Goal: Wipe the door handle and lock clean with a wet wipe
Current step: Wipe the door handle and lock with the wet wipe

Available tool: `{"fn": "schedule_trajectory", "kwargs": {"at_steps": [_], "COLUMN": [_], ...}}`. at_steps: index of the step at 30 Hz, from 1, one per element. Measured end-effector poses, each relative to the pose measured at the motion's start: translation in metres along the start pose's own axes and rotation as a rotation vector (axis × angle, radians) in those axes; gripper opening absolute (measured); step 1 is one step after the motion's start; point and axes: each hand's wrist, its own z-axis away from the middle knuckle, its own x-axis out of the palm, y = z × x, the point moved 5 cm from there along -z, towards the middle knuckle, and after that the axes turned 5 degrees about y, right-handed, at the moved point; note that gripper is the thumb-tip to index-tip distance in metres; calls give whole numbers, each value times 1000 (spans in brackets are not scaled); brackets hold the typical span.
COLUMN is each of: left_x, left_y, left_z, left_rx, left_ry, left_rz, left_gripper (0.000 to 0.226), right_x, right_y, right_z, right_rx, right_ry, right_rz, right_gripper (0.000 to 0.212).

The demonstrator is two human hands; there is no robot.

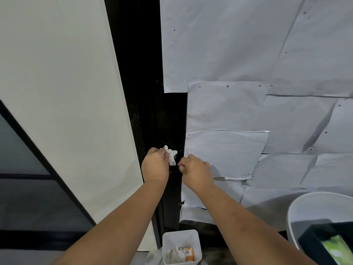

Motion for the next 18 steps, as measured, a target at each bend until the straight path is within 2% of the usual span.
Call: {"fn": "schedule_trajectory", "kwargs": {"at_steps": [3, 8, 9, 12, 15, 18], "left_x": [1, -3, -4, -5, -5, -1], "left_y": [6, 14, 15, 9, -6, -17], "left_z": [-3, -8, -9, -9, -6, -1], "left_rx": [153, 238, 215, 95, -96, -234], "left_ry": [-44, -94, -106, -127, -108, -96], "left_rz": [-108, -135, -133, -83, -11, 195], "left_gripper": [9, 33, 31, 7, 25, 23], "right_x": [0, 0, 0, 0, -1, -1], "right_y": [1, 0, -1, 0, 1, 1], "right_z": [0, 0, 0, 1, 1, 2], "right_rx": [3, 0, 0, 2, 9, 12], "right_ry": [-1, -12, -12, -17, -19, -26], "right_rz": [-10, -1, -3, -8, -15, -28], "right_gripper": [22, 23, 23, 23, 24, 25]}}
